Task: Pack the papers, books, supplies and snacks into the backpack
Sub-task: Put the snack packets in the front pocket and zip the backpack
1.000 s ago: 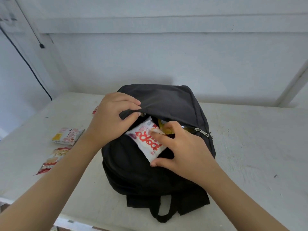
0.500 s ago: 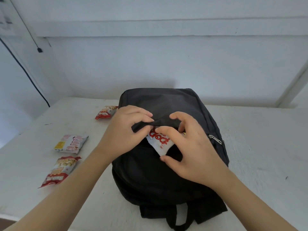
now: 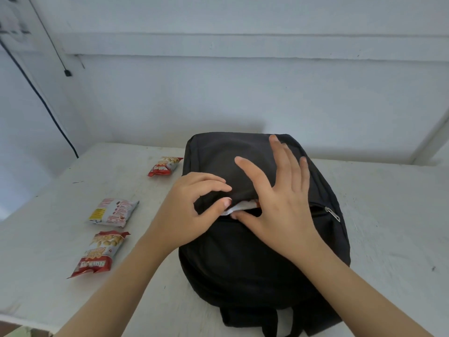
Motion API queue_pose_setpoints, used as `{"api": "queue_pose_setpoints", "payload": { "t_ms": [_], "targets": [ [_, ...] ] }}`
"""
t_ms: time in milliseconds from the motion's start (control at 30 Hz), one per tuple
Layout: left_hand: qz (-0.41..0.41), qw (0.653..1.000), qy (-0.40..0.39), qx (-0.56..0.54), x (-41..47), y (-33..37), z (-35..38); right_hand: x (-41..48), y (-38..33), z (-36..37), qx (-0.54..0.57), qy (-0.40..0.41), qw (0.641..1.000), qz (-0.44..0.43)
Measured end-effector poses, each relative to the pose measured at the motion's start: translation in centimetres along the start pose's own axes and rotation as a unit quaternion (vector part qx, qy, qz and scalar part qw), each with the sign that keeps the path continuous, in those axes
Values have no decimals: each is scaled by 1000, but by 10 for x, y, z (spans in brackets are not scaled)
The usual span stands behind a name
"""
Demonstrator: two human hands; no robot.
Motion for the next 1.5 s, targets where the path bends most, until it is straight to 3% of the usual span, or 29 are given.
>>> {"api": "queue_pose_setpoints", "payload": {
  "t_ms": [167,267,367,433,533,667,767,900,1067,1300,1500],
  "targets": [
    [-95,993,66,14,-48,-32,-23,5,-32,-8,131,-79,984,-94],
    [-214,971,97,40,-91,-64,-36,16,-65,1,201,-97,969,-108],
    [-335,928,35,158,-136,-94,-38,15,-119,27,272,-164,939,-129],
    [-394,901,0,181,-162,-109,-36,11,-153,51,312,-242,911,-119],
    [-418,898,28,138,-188,-122,-40,24,-191,88,207,-348,910,-95],
    [-467,878,105,29,-212,-129,-52,66,-213,131,93,-323,938,-81],
    [-459,878,135,17,-224,-128,-59,86,-210,161,90,-314,943,-66],
    [-445,879,169,4,-235,-125,-70,86,-197,197,67,-387,917,-64],
    [-425,879,213,-39,-238,-121,-79,81,-195,185,108,-337,935,-16],
    [-330,899,282,-55,-205,-92,-91,64,-177,79,420,-284,860,68],
    [-201,945,226,-125,-132,-42,-85,29,-117,-21,513,-147,844,56]
  ]
}}
Point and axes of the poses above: each hand's wrist, its own x-axis towards the middle knuckle, its own z-axis out of the palm, y = z × x, the point moved 5 cm from there along x, towards the middle knuckle, and after that the axes turned 13 degrees about -y, right-handed, at the moved point
